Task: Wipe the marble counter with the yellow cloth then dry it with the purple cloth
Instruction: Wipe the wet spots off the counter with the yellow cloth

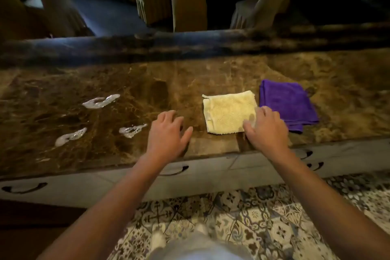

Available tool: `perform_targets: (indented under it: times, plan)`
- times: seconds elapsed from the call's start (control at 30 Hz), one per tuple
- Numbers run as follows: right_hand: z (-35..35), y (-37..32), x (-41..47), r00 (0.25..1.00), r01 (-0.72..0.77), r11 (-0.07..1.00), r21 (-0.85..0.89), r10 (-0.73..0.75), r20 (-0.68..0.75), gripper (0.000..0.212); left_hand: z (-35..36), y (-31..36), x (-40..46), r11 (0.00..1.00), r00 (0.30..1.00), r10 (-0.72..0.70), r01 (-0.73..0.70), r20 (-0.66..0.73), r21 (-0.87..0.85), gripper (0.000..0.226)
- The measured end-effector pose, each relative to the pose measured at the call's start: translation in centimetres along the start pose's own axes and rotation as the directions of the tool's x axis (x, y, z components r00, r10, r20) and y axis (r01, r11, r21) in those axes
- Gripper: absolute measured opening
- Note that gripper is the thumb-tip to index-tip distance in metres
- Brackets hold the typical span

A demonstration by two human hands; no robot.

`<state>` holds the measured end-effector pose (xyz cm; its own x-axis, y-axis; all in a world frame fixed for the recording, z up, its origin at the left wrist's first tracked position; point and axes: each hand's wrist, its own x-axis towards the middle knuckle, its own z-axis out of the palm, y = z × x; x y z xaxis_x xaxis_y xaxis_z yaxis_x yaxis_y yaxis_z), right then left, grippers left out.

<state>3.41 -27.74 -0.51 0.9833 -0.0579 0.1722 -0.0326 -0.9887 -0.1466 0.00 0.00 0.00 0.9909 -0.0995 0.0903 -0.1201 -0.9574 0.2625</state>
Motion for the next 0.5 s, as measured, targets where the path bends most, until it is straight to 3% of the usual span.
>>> perform_targets:
  times: [0.1,0.3,0.4,0.5]
  plan:
    - [1.0,0.9,2.6,0.994,-0.09,0.983,-0.157,0.099,0.054,0.057,1.7,1.9,4.3,0.994,0.996,-0.049,0.041,0.078,0.097,0.067]
    - [2.1,0.6,4.1,0.99,-0.11,0.97,-0.215,0.127,0.064,0.058,4.7,5.9,8.8,0.987,0.987,-0.124,0.112,0.106,0.112,0.078]
    - [2.2,0.1,4.0,0.99,-0.101,0.981,-0.168,0.115,0.076,0.046,5.1,7.5,9.7,0.983,0.972,-0.18,0.173,0.151,0.058,0.067]
    - [2.1,-0.2,4.3,0.975,-0.157,0.988,-0.008,0.156,0.159,0.042,5.1,8.4,10.4,0.976,0.943,-0.206,0.215,0.263,-0.009,0.049]
